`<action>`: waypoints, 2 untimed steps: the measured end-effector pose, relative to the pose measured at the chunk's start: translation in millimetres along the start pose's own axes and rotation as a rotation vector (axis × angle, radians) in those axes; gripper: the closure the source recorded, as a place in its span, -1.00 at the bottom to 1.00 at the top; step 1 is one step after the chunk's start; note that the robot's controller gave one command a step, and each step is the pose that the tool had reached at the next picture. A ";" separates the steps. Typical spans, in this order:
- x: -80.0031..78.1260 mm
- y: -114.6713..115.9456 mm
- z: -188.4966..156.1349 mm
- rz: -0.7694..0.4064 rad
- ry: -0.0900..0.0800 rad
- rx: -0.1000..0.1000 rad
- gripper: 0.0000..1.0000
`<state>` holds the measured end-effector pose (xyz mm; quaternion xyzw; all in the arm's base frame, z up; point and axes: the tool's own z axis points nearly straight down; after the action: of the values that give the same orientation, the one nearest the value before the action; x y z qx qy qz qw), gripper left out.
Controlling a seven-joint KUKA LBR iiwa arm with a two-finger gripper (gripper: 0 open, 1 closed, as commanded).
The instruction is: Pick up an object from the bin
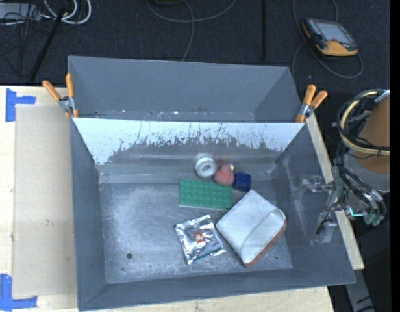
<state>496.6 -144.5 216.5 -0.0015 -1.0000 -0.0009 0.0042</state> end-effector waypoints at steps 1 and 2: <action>-59.8 29.1 147.1 0.080 -0.018 0.004 -1.00; -97.2 34.4 145.7 0.095 -0.012 0.001 -1.00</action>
Offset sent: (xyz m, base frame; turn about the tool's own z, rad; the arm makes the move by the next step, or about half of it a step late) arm 0.0556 0.0302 -0.1465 0.0779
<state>592.7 -110.1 70.1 -0.0488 -0.9988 -0.0001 -0.0015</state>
